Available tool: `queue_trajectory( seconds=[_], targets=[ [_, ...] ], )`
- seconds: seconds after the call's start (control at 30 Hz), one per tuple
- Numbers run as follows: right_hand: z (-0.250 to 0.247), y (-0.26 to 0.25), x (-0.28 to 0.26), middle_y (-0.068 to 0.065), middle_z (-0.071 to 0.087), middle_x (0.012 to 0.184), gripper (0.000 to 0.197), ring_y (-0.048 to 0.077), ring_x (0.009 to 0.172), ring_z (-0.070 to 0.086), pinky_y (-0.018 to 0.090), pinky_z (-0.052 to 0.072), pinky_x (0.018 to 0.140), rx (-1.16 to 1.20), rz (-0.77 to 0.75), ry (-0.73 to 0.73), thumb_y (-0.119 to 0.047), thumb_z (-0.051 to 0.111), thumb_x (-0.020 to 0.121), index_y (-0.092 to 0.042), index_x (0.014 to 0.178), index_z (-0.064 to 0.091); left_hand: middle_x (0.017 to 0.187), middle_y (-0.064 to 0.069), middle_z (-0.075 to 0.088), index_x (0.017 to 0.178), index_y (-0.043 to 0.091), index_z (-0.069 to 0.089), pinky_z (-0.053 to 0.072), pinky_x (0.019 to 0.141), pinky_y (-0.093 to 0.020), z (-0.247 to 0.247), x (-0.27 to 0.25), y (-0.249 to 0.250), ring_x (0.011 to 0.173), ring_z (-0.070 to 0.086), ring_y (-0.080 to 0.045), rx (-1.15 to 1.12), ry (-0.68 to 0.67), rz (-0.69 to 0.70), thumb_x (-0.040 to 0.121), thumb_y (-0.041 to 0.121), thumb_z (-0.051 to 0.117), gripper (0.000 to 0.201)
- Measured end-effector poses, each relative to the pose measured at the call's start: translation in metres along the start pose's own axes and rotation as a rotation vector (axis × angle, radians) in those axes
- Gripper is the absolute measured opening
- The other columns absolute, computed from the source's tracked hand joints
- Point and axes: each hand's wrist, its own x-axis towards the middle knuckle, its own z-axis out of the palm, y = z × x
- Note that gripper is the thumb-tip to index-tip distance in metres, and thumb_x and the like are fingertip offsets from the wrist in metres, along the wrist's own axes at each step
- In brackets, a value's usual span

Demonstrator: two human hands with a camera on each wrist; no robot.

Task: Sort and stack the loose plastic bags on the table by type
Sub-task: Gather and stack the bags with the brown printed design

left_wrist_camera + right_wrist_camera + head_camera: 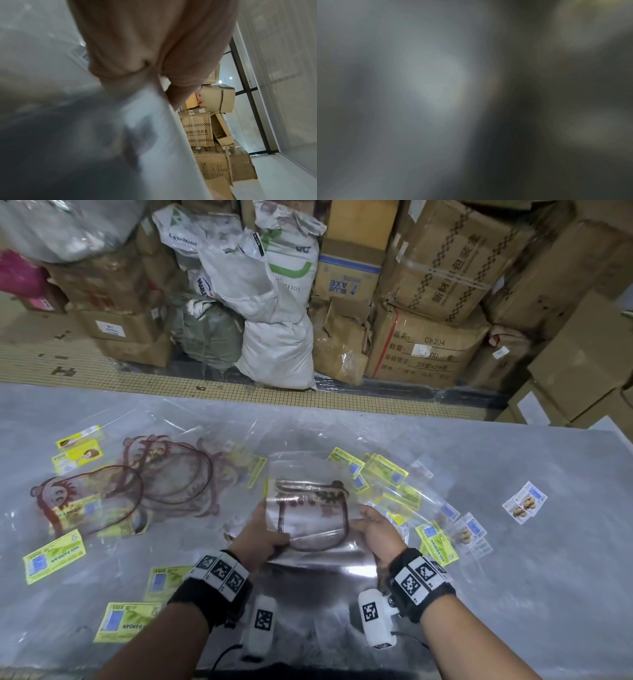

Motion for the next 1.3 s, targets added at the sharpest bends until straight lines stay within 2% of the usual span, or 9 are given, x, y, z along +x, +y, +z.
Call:
queue_trajectory(
  seconds=[0.17,0.33,0.5,0.67,0.73,0.9,1.1,1.23,1.3],
  targets=[
    [0.006,0.005,-0.003,0.013,0.068,0.101,0.05,0.027,0.081,0.066,0.033,0.057,0.071,0.037,-0.011,-0.017,0.017,0.043,0.091,-0.013,0.13,0.05,0.096,-0.02,0.063,0.125,0.015,0.048,0.053,0.06,-0.032,0.003,-0.005,0.003,0.082,0.058,-0.031,-0.151,0.022,-0.046,0.084,-0.011,0.059,0.049],
    [0.007,0.001,-0.009,0.002,0.07,0.097,0.056,0.024,0.084,0.067,0.037,0.055,0.082,0.007,-0.042,-0.048,0.018,0.042,0.09,-0.015,0.135,0.047,0.081,-0.012,0.063,0.128,0.022,0.043,0.047,0.055,-0.034,0.003,-0.007,0.004,0.062,0.056,-0.022,-0.043,0.065,-0.034,0.08,0.005,0.068,0.057],
    [0.001,0.0,-0.009,-0.008,0.042,0.147,0.062,0.024,0.141,0.036,0.032,0.032,0.111,-0.049,-0.004,-0.117,-0.013,0.054,0.097,-0.025,0.152,0.029,0.086,-0.027,0.066,0.125,0.036,0.045,0.05,0.061,-0.047,0.003,-0.004,0.005,0.067,0.057,-0.031,0.005,0.119,0.02,0.088,-0.003,0.057,0.055],
    [-0.004,0.004,-0.008,0.005,0.066,0.122,0.066,0.022,0.099,0.069,0.033,0.055,0.09,0.034,0.016,-0.164,0.014,0.056,0.086,-0.031,0.135,0.045,0.077,-0.012,0.061,0.121,0.022,0.049,0.048,0.049,-0.023,0.004,0.0,0.015,0.057,0.059,-0.015,-0.063,0.164,0.002,0.09,-0.001,0.058,0.04],
    [-0.004,0.006,-0.004,0.0,0.06,0.129,0.076,0.028,0.103,0.067,0.043,0.053,0.094,0.007,0.014,-0.138,0.019,0.053,0.084,-0.025,0.144,0.04,0.09,-0.02,0.065,0.122,0.014,0.05,0.05,0.054,-0.028,0.007,0.001,0.012,0.063,0.063,-0.021,-0.176,0.102,-0.063,0.086,0.003,0.062,0.04],
    [-0.003,0.003,-0.004,-0.013,0.067,0.094,0.072,0.02,0.086,0.067,0.03,0.055,0.073,0.021,0.001,-0.115,0.026,0.044,0.083,-0.028,0.13,0.046,0.09,-0.02,0.065,0.128,0.01,0.046,0.056,0.058,-0.035,0.004,0.0,0.006,0.067,0.066,-0.028,-0.217,0.004,-0.073,0.074,-0.023,0.064,0.065],
    [-0.006,-0.004,0.006,0.009,0.063,0.118,0.052,0.007,0.071,0.066,0.02,0.049,0.057,-0.077,0.074,-0.033,-0.005,0.064,0.087,-0.023,0.133,0.049,0.111,-0.012,0.064,0.136,0.026,0.038,0.053,0.063,-0.019,-0.004,0.007,0.017,0.083,0.068,-0.018,0.056,0.0,0.073,0.071,-0.015,0.072,0.084],
    [-0.008,-0.025,0.012,0.004,0.058,0.078,0.026,0.011,0.034,0.045,0.02,0.032,0.034,-0.226,0.104,-0.009,-0.025,0.065,0.089,-0.02,0.114,0.059,0.118,-0.016,0.062,0.142,0.026,0.035,0.059,0.073,-0.032,-0.008,0.013,0.014,0.089,0.07,-0.026,0.012,-0.018,0.041,0.069,-0.016,0.074,0.093],
    [-0.007,-0.031,0.018,0.008,0.053,0.068,0.028,0.02,0.04,0.041,0.023,0.031,0.038,-0.261,0.128,-0.003,-0.028,0.066,0.087,-0.017,0.113,0.062,0.122,-0.019,0.061,0.14,0.023,0.04,0.059,0.074,-0.036,-0.009,0.013,0.013,0.096,0.068,-0.029,-0.06,-0.041,0.057,0.067,-0.016,0.076,0.09]
  ],
)
